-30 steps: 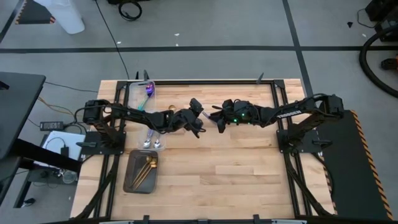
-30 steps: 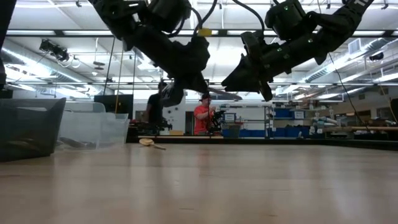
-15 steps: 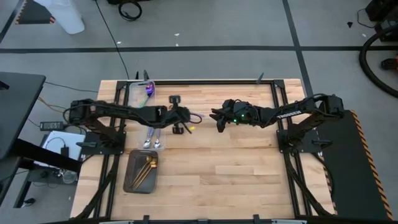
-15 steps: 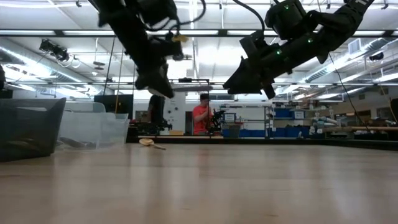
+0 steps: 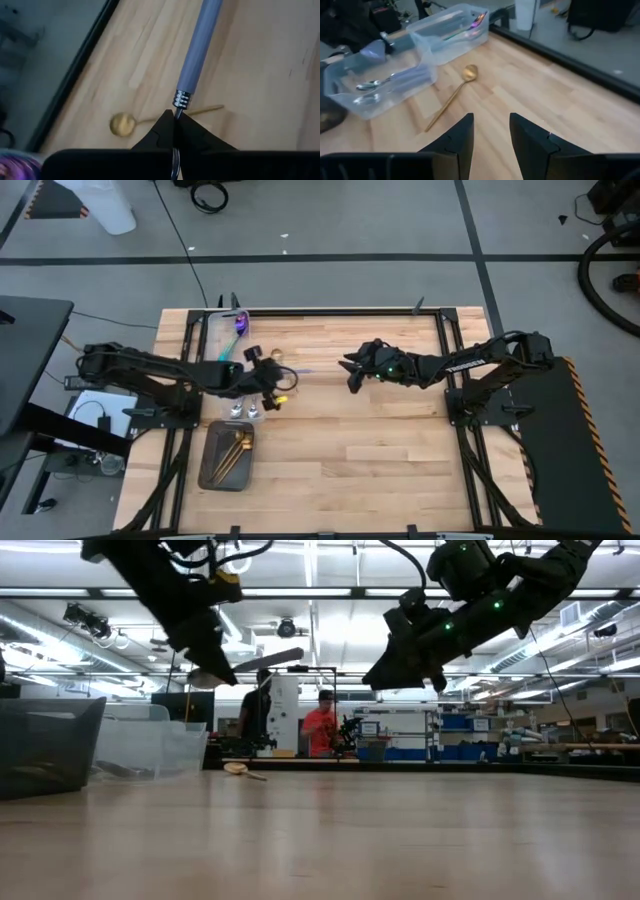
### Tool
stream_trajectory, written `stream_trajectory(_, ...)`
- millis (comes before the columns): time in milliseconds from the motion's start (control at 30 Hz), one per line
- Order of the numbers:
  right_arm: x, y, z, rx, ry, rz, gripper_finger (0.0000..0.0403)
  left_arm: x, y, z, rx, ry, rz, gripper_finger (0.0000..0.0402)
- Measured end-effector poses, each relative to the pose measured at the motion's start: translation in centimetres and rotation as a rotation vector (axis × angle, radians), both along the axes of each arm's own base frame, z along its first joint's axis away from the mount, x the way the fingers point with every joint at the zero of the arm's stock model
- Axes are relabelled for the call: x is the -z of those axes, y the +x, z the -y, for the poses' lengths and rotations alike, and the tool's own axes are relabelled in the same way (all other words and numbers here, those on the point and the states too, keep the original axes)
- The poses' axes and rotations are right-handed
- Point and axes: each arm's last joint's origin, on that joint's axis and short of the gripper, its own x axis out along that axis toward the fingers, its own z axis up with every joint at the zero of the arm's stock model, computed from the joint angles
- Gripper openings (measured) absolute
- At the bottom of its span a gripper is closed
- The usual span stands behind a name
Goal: Sort silverware by color (type)
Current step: Put the blue spoon into the bottom transparent bin
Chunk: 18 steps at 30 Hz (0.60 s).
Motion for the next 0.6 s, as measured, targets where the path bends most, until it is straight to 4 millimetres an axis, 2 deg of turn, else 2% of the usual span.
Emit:
stream_trajectory(433,-1.1,0.0,1.6,0.019,-0.132,0.054,0.0135,0.4,-5.3,0.9,-0.14,-0.386,0.279,0.0012)
stream_trajectory(600,-1.7,0.0,2.3,0.022,-0.17,0.098,0.0135,1.6,-6.5,0.8,-0.233,-0.491,0.373,0.0012)
